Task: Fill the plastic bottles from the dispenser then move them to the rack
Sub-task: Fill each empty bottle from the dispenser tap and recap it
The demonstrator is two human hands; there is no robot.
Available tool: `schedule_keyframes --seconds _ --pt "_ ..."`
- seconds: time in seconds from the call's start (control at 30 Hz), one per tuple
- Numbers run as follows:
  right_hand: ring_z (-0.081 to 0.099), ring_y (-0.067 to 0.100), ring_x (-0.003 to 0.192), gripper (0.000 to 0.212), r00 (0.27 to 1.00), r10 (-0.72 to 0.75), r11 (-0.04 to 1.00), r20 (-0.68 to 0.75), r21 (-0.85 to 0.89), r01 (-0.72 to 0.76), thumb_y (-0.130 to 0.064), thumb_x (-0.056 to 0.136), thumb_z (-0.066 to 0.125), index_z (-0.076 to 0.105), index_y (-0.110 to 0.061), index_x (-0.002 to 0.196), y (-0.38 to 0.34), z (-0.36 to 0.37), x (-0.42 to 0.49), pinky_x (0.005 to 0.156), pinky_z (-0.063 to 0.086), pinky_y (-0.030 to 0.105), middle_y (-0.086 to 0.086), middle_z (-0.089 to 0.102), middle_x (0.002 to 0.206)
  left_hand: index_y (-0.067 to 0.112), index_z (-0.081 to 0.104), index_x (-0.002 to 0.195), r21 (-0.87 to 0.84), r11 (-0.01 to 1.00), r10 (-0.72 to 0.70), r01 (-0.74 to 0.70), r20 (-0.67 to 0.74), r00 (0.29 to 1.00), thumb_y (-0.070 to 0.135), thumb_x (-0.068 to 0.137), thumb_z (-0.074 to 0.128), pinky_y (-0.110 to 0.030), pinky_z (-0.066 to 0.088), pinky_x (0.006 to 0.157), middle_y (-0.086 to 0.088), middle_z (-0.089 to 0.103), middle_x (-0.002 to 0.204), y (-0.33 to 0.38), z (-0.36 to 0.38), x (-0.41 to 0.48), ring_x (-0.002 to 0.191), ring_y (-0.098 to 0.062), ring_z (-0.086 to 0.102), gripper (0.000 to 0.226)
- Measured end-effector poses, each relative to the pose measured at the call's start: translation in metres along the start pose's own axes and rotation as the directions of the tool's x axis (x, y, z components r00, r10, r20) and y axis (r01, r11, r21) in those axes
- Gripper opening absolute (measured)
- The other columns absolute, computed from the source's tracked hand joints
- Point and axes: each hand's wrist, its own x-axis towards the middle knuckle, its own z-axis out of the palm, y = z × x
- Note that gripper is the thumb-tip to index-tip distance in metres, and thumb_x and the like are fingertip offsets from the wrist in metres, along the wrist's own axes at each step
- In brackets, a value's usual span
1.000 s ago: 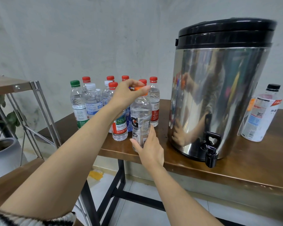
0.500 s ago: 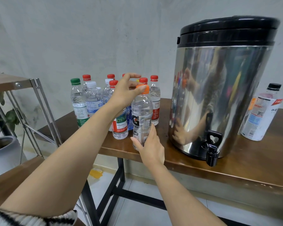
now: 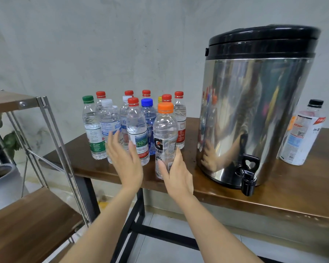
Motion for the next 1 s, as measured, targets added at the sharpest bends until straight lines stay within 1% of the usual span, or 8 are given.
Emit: schedule_keyframes --seconds 0.13,0.27,0.43,0.5,0.6,0.7,0.83,1.0 --pt "0.049 0.016 0.129 0.072 0.999 -0.038 0.999 0.017 0.016 0.038 -0.054 0.099 0.039 0.004 -0.025 0.156 0.003 0.001 0.000 0.098 0.044 0.035 -0.002 0.044 0.149 0.011 0.013 0.155 0.251 0.960 -0.147 0.123 0.079 0.986 0.029 0.104 0.037 -0.051 0.006 0.122 -0.015 0.007 0.164 -0.043 0.018 -0.017 0.152 -0.029 0.005 0.060" --pt "0.034 0.013 0.135 0.076 0.998 -0.044 0.999 0.033 0.006 0.044 -0.060 0.096 0.039 0.007 -0.025 0.156 0.006 0.004 0.004 0.102 0.039 0.033 -0.003 0.032 0.153 0.012 0.004 0.157 0.411 0.909 -0.141 0.076 0.130 0.982 0.035 0.103 0.032 -0.051 -0.001 0.121 -0.017 0.001 0.164 -0.053 0.034 -0.024 0.151 -0.027 -0.001 0.064" --pt "0.021 0.020 0.139 0.074 1.000 0.003 1.000 -0.025 0.010 -0.003 -0.056 0.093 0.052 0.022 -0.023 0.152 0.005 0.011 0.025 0.112 0.029 0.036 0.004 0.021 0.155 0.013 0.007 0.157 0.400 0.916 -0.083 0.032 0.110 0.990 0.043 0.102 0.019 -0.050 -0.002 0.121 -0.017 0.004 0.164 -0.057 0.039 -0.026 0.152 -0.029 0.003 0.064" --pt "0.009 0.025 0.146 0.077 1.000 0.027 0.999 0.011 0.020 -0.027 -0.056 0.094 0.052 0.016 -0.024 0.154 0.001 0.017 0.033 0.118 0.020 0.040 0.006 0.007 0.161 0.013 0.008 0.157 0.389 0.921 -0.066 0.022 0.098 0.993 0.044 0.102 0.020 -0.051 -0.001 0.121 -0.016 0.004 0.164 -0.058 0.040 -0.025 0.152 -0.028 0.003 0.064" --pt "-0.010 0.029 0.150 0.088 0.990 0.066 0.998 0.129 0.013 -0.068 -0.059 0.096 0.043 -0.012 -0.025 0.155 -0.003 0.027 0.042 0.122 0.004 0.044 0.009 -0.017 0.163 0.013 0.007 0.157 0.388 0.921 -0.067 0.027 0.090 0.994 0.043 0.103 0.021 -0.051 -0.001 0.121 -0.015 0.003 0.164 -0.059 0.040 -0.025 0.152 -0.027 0.001 0.063" --pt "-0.008 0.033 0.151 0.091 0.973 0.107 0.994 0.203 -0.008 -0.107 -0.062 0.096 0.037 -0.025 -0.025 0.151 -0.005 0.035 0.049 0.123 0.002 0.047 0.013 -0.019 0.162 0.014 0.006 0.157 0.396 0.918 -0.063 0.025 0.083 0.995 0.041 0.103 0.023 -0.049 -0.003 0.121 -0.015 0.002 0.164 -0.061 0.041 -0.026 0.152 -0.026 0.000 0.062" --pt "-0.002 0.036 0.151 0.092 0.964 0.129 0.992 0.233 -0.035 -0.124 -0.064 0.095 0.036 -0.026 -0.025 0.151 -0.006 0.040 0.057 0.122 0.002 0.049 0.015 -0.014 0.163 0.015 0.008 0.157 0.416 0.909 -0.069 0.023 0.096 0.993 0.040 0.102 0.024 -0.046 -0.006 0.120 -0.013 0.005 0.164 -0.062 0.042 -0.024 0.152 -0.026 0.003 0.062" --pt "-0.003 0.037 0.151 0.096 0.959 0.160 0.985 0.234 -0.095 -0.141 -0.069 0.092 0.034 -0.026 -0.024 0.151 -0.008 0.048 0.063 0.121 0.001 0.050 0.020 -0.014 0.162 0.018 0.005 0.157 0.462 0.887 -0.078 0.006 0.135 0.988 0.042 0.101 0.017 -0.049 -0.003 0.119 -0.011 0.013 0.164 -0.063 0.043 -0.024 0.151 -0.030 0.011 0.062"
